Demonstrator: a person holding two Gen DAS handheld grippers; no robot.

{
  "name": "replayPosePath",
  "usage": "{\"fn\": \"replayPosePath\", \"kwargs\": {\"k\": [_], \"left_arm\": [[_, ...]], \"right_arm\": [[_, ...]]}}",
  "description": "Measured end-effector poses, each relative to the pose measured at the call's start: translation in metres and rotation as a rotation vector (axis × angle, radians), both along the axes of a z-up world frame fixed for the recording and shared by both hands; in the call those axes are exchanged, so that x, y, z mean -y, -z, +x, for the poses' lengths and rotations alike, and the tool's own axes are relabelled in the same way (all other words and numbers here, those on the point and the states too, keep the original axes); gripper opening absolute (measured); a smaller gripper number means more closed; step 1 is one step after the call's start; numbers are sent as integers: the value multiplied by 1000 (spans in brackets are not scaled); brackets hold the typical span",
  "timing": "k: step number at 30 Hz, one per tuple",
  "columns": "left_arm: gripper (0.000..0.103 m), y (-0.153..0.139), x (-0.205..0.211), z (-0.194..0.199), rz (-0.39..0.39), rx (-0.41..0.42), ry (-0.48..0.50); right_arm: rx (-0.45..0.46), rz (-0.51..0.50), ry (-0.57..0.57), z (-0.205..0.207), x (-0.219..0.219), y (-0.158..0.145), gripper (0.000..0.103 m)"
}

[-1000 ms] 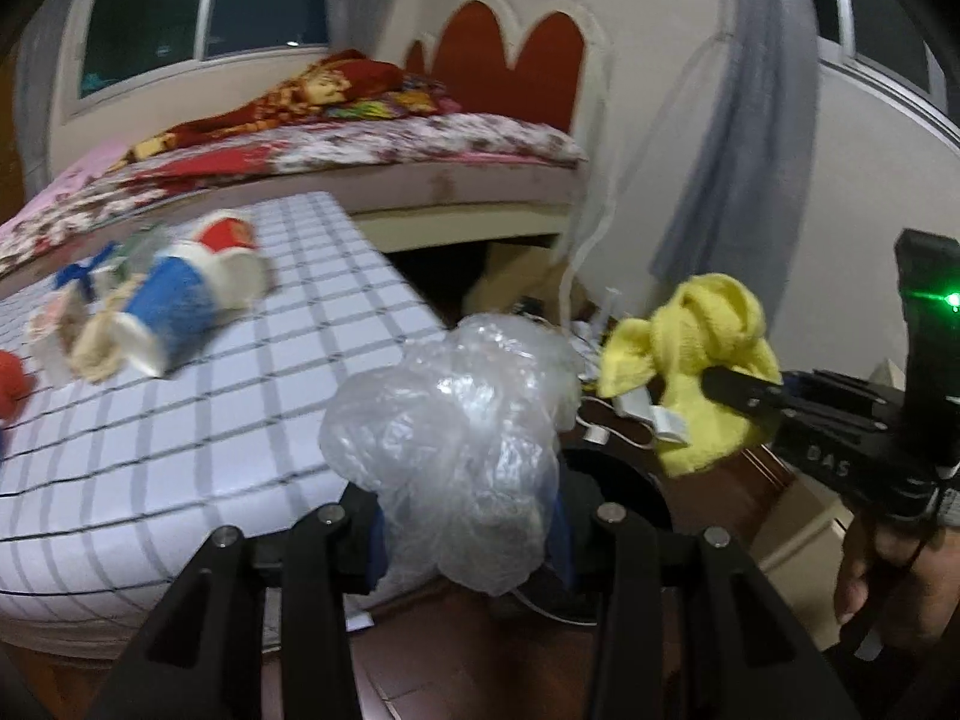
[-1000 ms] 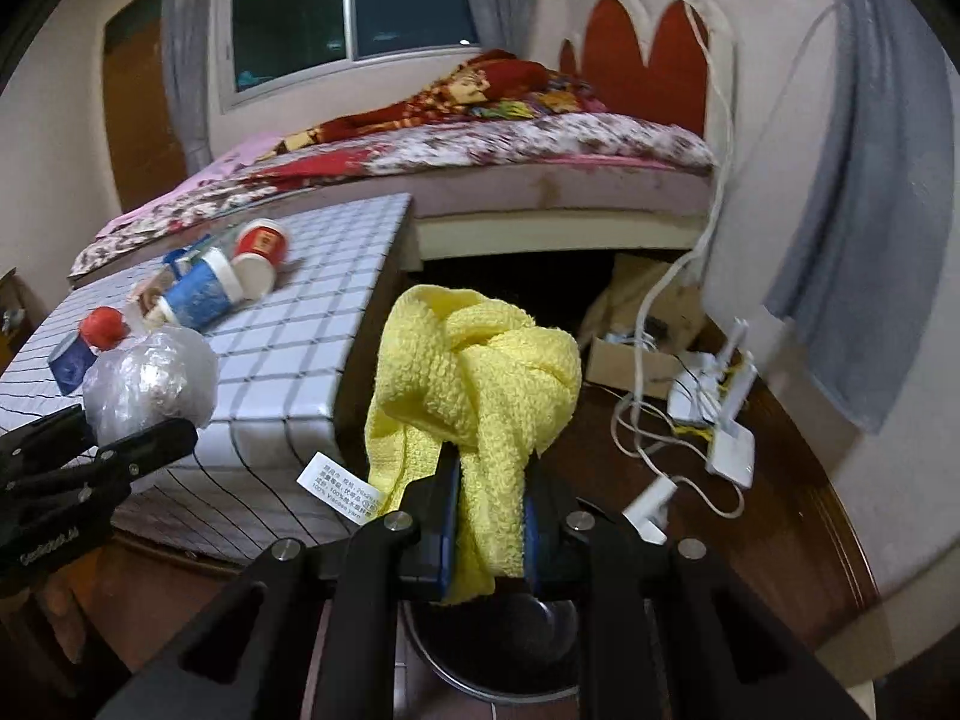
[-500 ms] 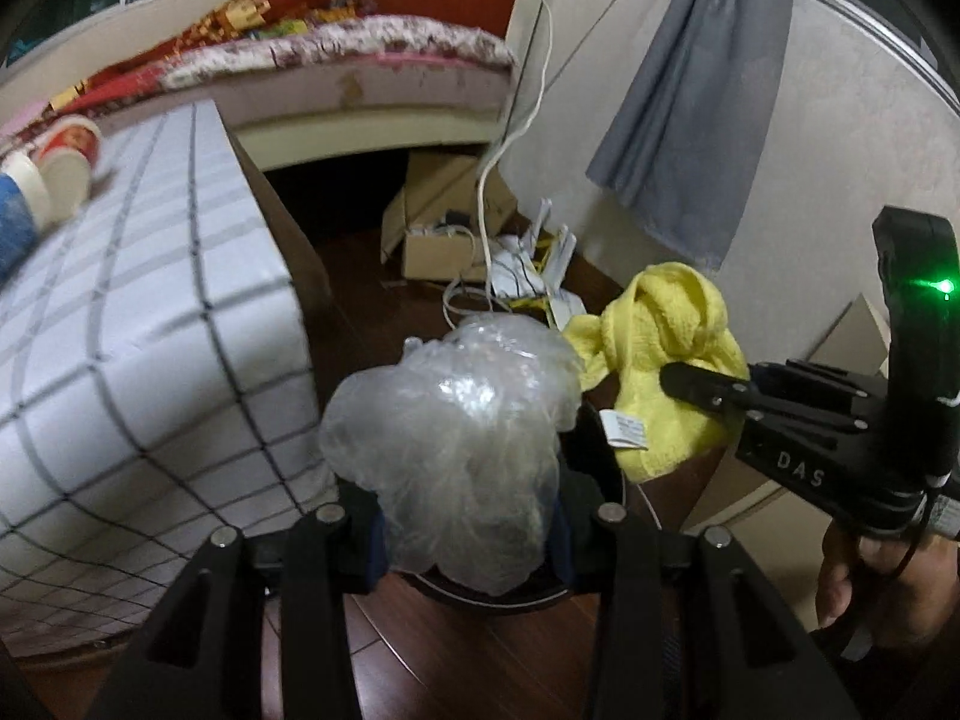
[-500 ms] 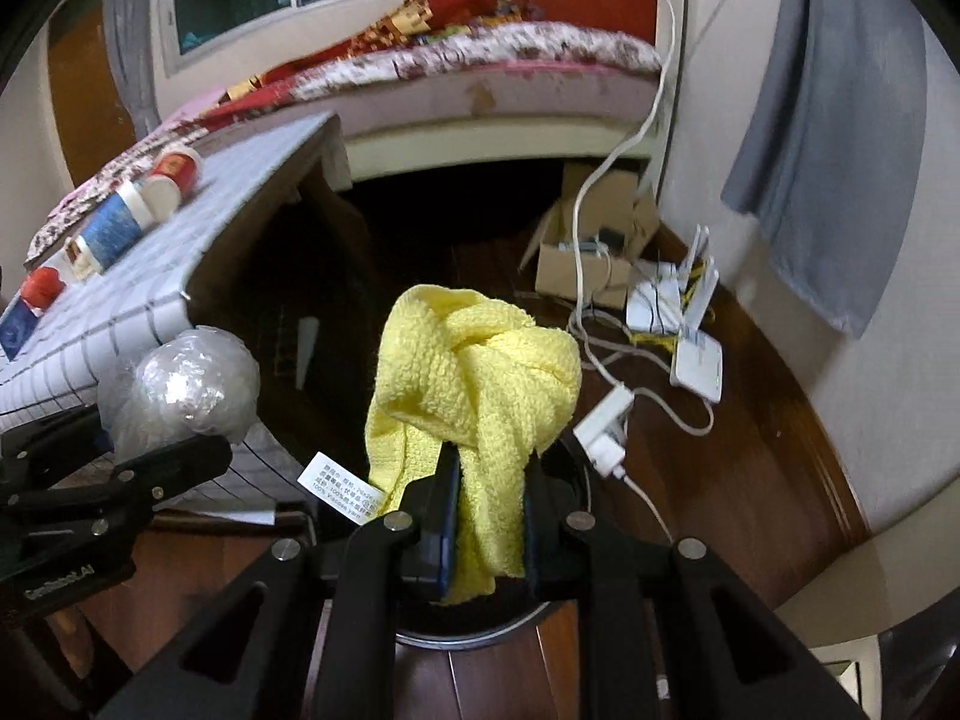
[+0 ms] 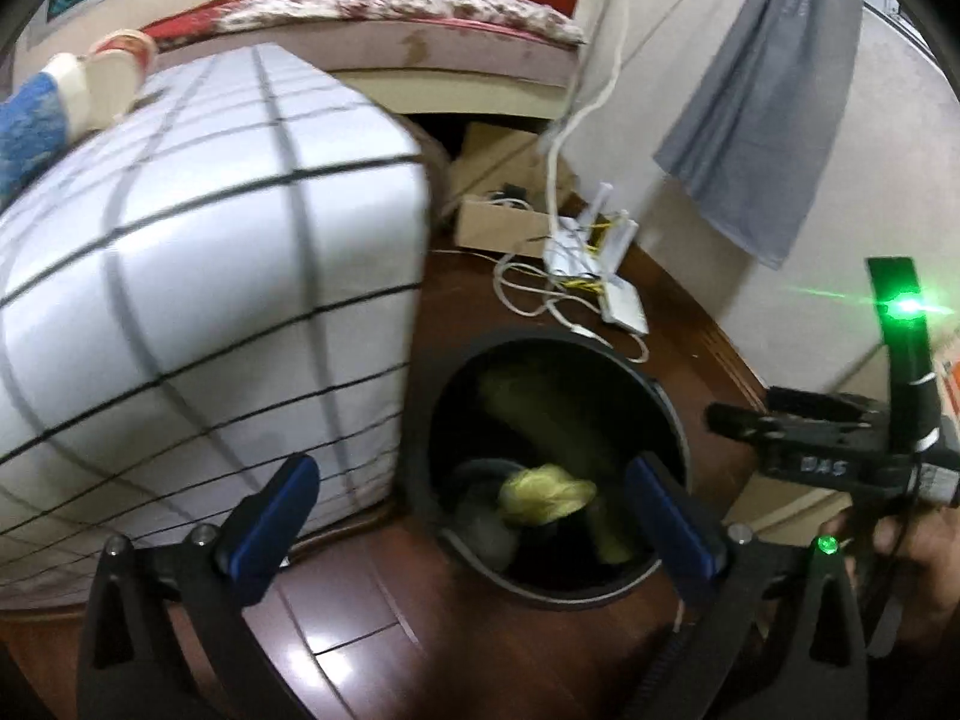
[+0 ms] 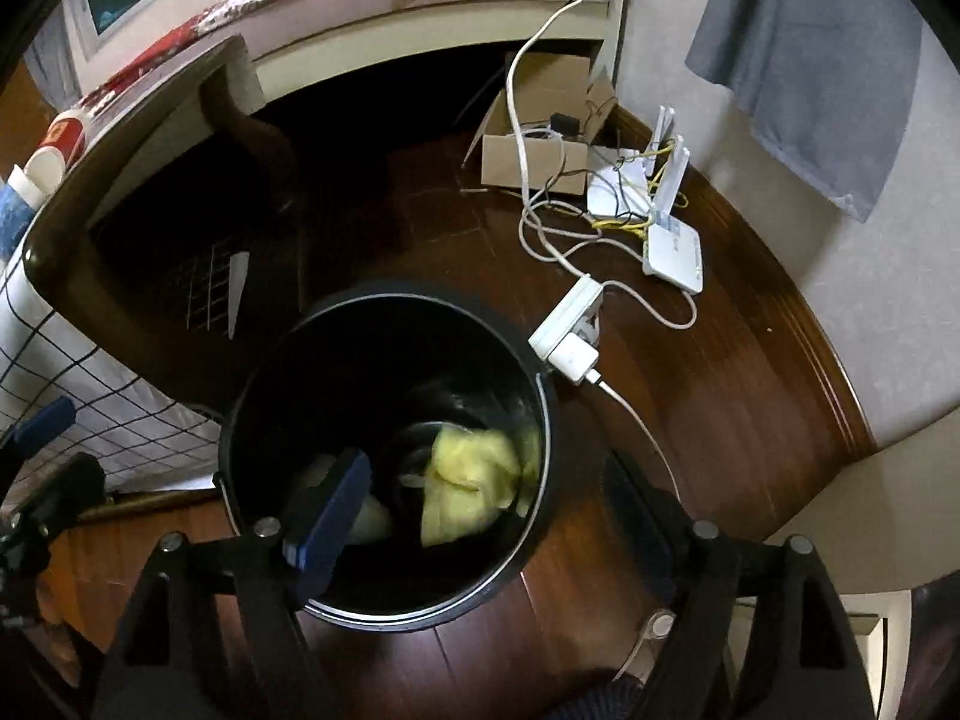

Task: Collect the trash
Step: 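Move the right gripper back toward the table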

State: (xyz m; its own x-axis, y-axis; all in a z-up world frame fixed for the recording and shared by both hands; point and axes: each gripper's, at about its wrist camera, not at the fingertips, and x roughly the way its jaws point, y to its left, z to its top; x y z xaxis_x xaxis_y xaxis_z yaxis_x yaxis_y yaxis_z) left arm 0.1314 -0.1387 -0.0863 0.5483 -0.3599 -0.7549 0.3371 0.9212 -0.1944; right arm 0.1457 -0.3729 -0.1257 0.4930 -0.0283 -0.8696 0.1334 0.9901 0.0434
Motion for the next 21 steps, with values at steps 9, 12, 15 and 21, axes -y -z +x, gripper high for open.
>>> {"fn": "replayPosePath", "kwargs": {"k": [9,12,15,21], "left_arm": [[102,-13,-16,-7,56,70,-62],[102,-16,-20,-6,63,79,-72],[102,-19,-22,-6,73,88,-84],[102,-27,-26,-4,74,102,-109]], "right_arm": [[56,-42,-63,-2,-28,-20,102],[74,-50,-78,-4,-36,-28,102],[93,-56,-94,-7,-44,-36,102],[123,-71,-124,-9,-59,-48,102]]}}
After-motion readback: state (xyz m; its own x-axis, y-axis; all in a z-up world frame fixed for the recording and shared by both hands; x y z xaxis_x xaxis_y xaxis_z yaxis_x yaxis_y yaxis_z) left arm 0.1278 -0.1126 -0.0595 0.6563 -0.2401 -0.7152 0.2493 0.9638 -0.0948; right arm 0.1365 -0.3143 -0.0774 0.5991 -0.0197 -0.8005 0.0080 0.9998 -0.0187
